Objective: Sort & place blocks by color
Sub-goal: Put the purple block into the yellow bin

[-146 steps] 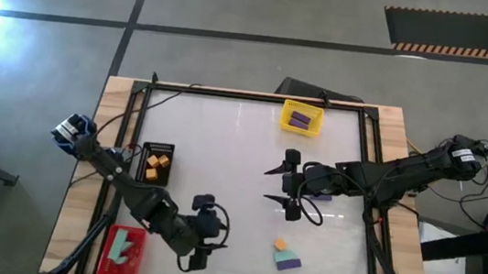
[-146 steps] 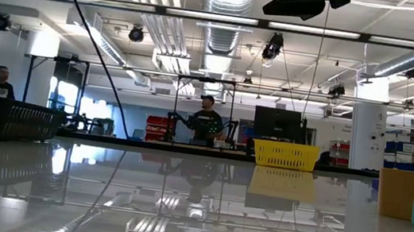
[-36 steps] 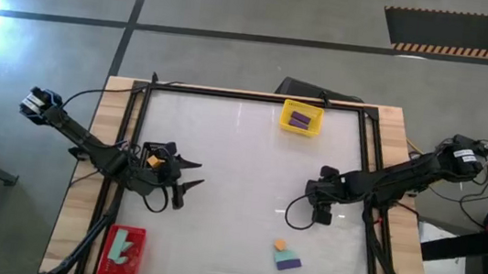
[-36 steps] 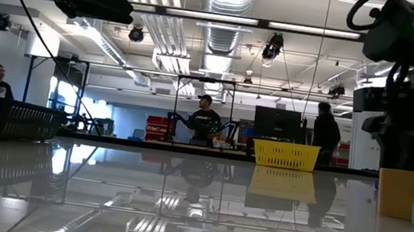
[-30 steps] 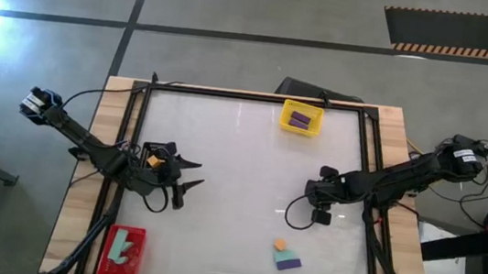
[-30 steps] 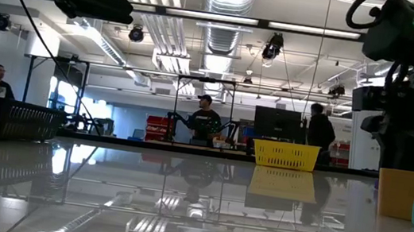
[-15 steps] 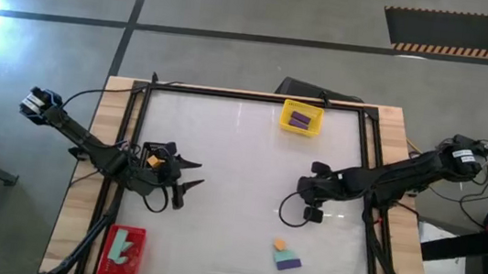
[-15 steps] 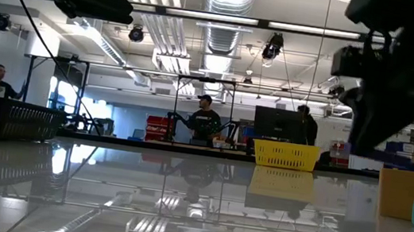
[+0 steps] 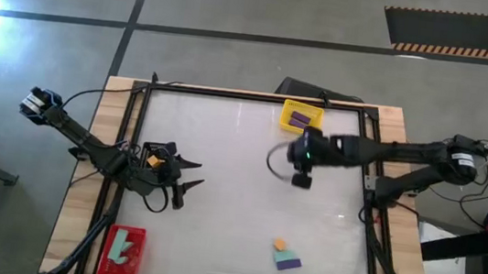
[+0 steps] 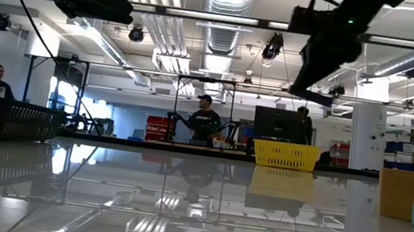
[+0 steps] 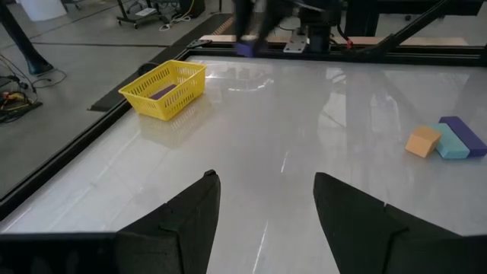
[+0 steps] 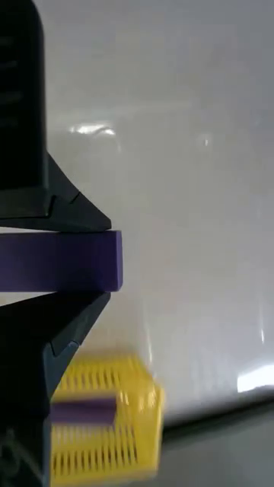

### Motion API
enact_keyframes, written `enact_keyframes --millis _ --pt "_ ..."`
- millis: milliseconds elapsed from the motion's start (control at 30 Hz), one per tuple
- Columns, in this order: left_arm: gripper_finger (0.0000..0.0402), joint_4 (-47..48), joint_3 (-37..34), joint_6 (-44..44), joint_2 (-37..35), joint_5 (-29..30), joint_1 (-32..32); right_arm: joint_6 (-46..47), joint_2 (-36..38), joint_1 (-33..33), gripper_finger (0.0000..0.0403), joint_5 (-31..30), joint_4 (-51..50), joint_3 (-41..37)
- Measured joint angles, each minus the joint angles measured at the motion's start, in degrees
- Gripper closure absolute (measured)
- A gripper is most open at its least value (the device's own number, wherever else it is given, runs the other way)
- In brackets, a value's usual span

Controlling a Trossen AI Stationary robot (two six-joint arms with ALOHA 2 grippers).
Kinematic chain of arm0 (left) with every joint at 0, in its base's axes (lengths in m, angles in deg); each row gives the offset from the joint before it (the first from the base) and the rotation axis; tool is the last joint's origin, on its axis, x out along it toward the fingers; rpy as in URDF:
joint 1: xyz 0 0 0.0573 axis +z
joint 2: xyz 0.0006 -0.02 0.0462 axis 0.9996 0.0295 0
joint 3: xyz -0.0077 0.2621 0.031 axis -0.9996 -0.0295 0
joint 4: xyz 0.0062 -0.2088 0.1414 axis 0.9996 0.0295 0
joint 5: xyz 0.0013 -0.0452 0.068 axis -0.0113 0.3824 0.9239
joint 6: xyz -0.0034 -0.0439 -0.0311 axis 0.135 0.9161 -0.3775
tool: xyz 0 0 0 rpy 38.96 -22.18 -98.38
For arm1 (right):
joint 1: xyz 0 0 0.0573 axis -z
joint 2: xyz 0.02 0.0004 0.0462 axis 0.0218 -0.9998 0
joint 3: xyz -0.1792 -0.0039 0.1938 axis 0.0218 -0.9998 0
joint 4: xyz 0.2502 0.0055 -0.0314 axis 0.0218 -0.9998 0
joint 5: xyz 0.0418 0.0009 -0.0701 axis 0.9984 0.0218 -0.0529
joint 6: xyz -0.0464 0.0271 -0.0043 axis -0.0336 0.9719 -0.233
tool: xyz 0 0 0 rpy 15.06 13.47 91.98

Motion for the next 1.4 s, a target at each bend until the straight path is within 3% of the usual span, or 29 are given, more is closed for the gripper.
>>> enact_keyframes --millis 500,733,1000,1400 --pt "0.0205 0.02 0.0 -1.53 0.0 0.0 0.0 -16.74 -17.57 20.11 0.0313 0.42 -8.4 18.68" --pt "0.0205 0.03 0.0 -1.53 0.01 0.0 -0.01 -19.07 -24.37 26.66 0.0313 6.03 -8.16 22.09" --pt "0.0205 0.02 -0.02 -1.55 0.02 0.0 0.0 -21.45 -29.32 30.9 0.0312 6.25 -7.09 23.32" --pt "0.0205 0.02 -0.01 -1.56 0.02 0.0 0.0 -22.31 -30.51 33.65 0.0312 6.25 -5.26 23.33"
